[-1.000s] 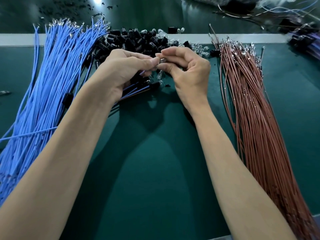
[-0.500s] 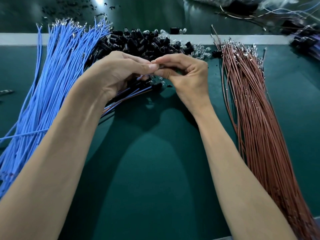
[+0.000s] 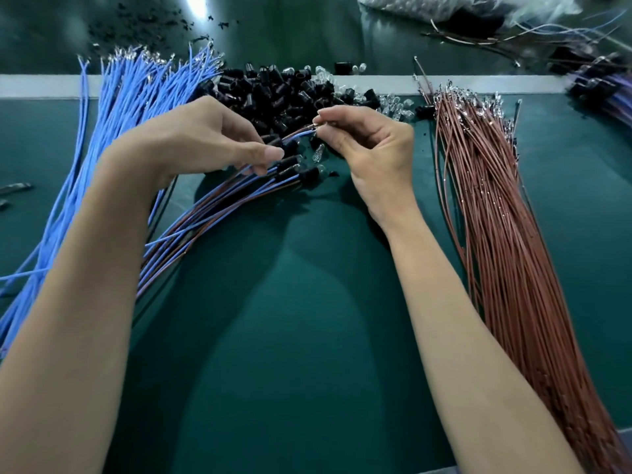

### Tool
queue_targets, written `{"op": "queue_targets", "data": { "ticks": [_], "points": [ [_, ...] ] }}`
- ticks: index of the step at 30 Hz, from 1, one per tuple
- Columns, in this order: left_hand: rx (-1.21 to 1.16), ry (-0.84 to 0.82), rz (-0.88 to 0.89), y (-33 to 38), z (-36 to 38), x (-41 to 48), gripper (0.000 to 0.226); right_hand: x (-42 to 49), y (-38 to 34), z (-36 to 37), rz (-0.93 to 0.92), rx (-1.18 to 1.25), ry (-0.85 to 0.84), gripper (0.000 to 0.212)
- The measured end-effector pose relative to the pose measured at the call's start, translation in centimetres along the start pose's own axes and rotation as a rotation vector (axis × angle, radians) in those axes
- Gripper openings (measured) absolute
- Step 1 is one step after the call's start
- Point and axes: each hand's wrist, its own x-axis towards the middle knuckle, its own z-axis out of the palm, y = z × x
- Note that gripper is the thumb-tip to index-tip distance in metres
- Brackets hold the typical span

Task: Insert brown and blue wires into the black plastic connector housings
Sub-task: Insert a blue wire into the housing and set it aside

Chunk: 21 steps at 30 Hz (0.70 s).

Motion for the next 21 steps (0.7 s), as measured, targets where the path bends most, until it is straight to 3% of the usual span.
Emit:
{"op": "queue_targets", "data": {
  "ticks": [7,21],
  "points": [
    [-0.118,-0.050,0.134,-0.5,-0.6,-0.4,0.042,-0.1,-0.1,-0.1,0.013,0.000,-0.021,0.020],
    [-0.120,0.099,0.219,0.3,1.4,0.7,0.022,-0.2,-0.3,0.0,-0.002,-0.053,-0.045,0.023]
  ]
}}
